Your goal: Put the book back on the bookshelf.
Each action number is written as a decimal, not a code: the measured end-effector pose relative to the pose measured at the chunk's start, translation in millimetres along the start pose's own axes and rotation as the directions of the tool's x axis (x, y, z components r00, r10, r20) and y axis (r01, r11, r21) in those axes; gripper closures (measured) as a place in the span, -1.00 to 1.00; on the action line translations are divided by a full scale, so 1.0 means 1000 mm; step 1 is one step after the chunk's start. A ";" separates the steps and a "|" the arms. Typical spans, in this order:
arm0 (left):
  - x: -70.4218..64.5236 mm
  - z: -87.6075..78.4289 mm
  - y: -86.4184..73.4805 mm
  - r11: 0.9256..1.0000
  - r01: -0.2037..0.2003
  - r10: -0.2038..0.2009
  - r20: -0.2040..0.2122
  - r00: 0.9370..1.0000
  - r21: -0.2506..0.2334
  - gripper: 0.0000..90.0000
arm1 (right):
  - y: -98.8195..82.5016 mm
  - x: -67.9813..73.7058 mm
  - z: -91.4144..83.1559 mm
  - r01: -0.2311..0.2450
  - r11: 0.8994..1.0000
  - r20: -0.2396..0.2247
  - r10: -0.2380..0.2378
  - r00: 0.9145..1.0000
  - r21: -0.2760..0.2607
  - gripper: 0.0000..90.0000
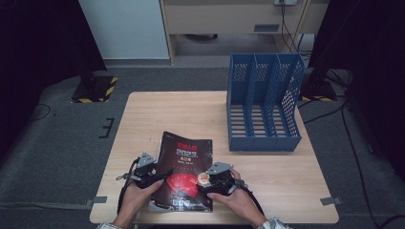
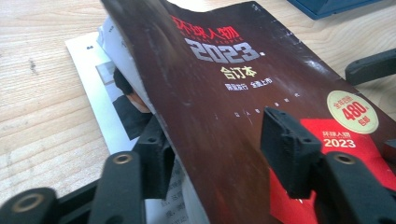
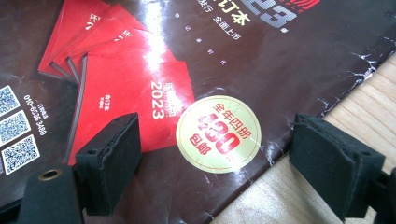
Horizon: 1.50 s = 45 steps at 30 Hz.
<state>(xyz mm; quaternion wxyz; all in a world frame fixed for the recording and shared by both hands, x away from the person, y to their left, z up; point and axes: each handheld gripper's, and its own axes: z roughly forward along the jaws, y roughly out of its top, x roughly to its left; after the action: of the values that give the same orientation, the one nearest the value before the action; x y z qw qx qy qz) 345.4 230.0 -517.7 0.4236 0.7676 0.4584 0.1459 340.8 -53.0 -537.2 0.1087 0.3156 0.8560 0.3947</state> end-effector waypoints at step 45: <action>-0.027 -0.053 0.018 0.964 -0.093 0.110 0.056 0.992 -0.247 0.86 | 0.008 -0.018 0.007 -0.138 0.990 -0.160 0.132 0.978 -0.028 -0.73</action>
<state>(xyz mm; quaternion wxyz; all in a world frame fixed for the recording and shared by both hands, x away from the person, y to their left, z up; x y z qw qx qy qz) 308.8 230.9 -467.8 0.5224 0.7366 0.3821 0.1960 361.5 -56.4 -537.1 0.0197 0.3387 0.8305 0.4417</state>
